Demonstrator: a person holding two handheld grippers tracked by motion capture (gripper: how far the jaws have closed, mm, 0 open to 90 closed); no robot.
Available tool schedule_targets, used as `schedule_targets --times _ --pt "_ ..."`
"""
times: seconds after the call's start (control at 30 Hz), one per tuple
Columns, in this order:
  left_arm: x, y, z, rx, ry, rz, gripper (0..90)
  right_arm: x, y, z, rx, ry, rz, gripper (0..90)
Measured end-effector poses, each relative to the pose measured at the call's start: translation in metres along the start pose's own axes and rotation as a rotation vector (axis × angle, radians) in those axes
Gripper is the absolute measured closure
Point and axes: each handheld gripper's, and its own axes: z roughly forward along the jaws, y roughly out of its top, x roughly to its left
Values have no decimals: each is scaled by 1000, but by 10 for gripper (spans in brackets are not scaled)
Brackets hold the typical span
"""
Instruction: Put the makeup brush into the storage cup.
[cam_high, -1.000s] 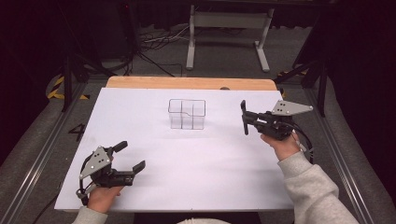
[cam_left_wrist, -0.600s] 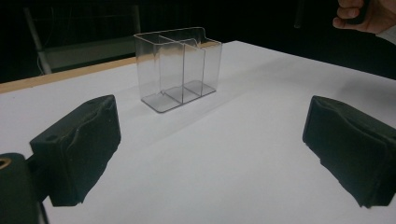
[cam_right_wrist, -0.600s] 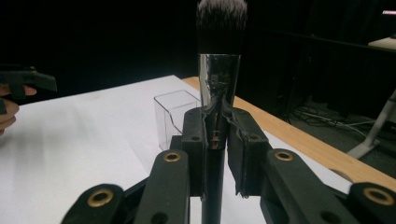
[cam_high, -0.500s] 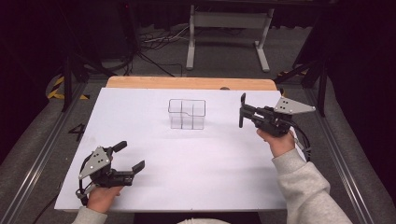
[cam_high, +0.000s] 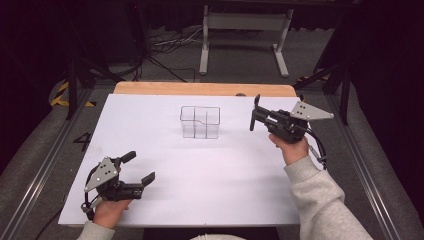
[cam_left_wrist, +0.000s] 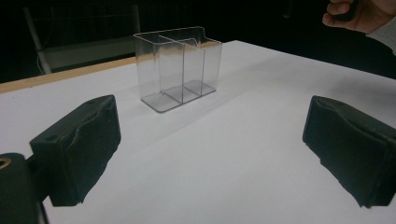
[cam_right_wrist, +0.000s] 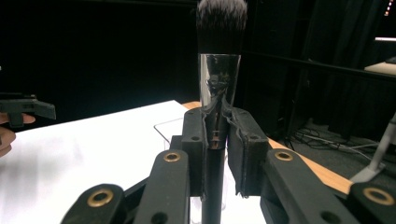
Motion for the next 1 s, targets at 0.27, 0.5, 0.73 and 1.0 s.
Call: schedule_targets --times 0.27,0.5,0.73,1.0 --pt "0 0 -1 2 0 0 49 2 3 22 4 21 5 773" --pt "1 0 -1 1 -1 0 49 3 6 39 1 30 9 772" --pt "2 1 0 -4 -5 -2 49 5 10 54 2 38 6 772" --pt "2 1 2 -7 -13 -4 49 7 9 71 -6 43 13 773"
